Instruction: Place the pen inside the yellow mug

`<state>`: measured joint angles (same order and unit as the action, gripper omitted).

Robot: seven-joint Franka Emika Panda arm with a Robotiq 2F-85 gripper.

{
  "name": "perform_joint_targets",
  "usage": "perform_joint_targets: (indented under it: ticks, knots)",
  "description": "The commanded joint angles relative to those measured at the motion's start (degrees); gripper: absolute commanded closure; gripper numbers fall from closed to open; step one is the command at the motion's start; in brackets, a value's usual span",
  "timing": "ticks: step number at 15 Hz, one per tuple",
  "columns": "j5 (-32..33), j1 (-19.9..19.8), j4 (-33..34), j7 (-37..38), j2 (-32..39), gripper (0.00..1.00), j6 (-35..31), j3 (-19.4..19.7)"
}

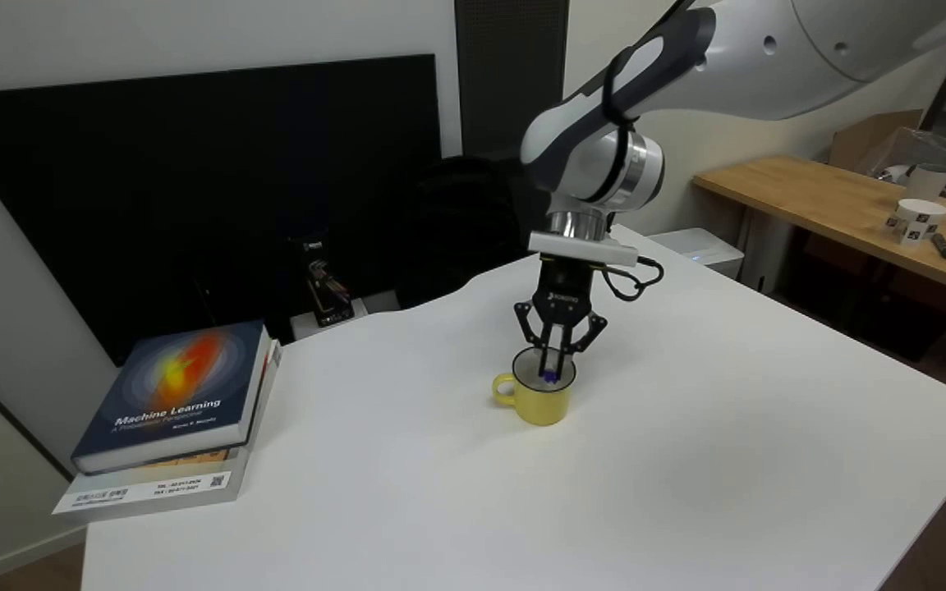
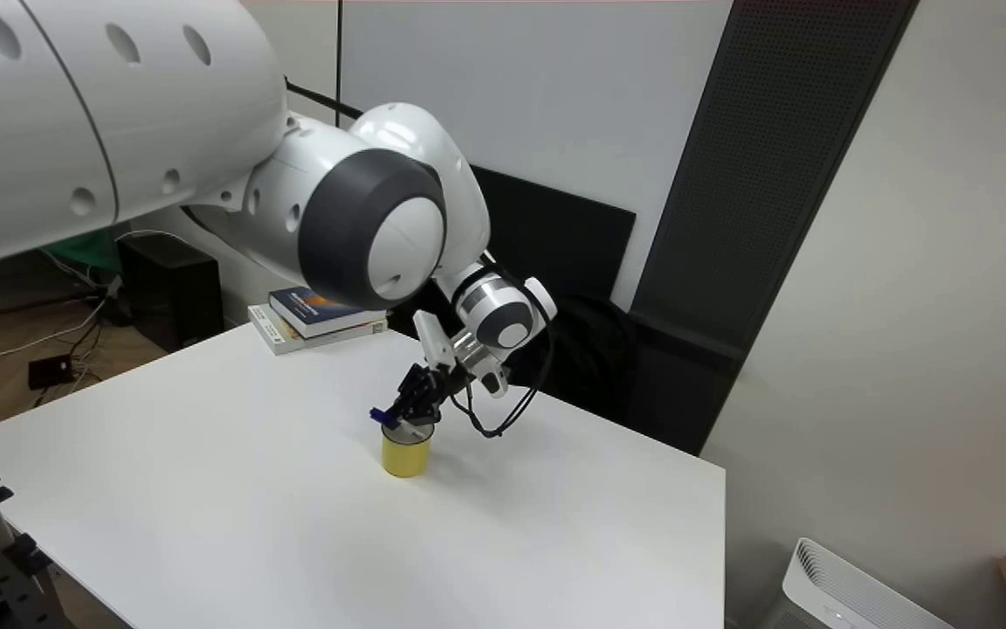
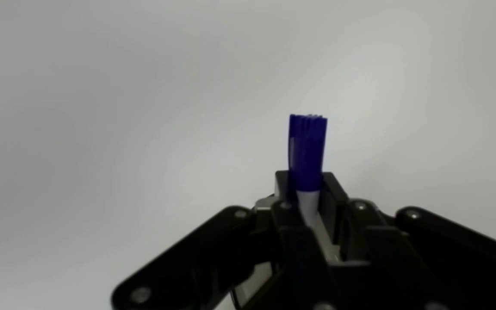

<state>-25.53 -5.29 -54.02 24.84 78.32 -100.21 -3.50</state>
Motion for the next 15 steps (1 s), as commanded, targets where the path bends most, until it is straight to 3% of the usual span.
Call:
perform_joint_targets:
  ticks: [1, 8, 15]
  knots:
    - [0.1, -0.3, 4.9, 1.8, 2.6, 0.50, 1.5, -0.6]
    - [1.7, 2.0, 2.8, 0.1, -0.2, 0.03, -1.3, 0.9]
    - [9.2, 6.5, -3.4, -7.1, -7.8, 0.00, -9.5, 3.3]
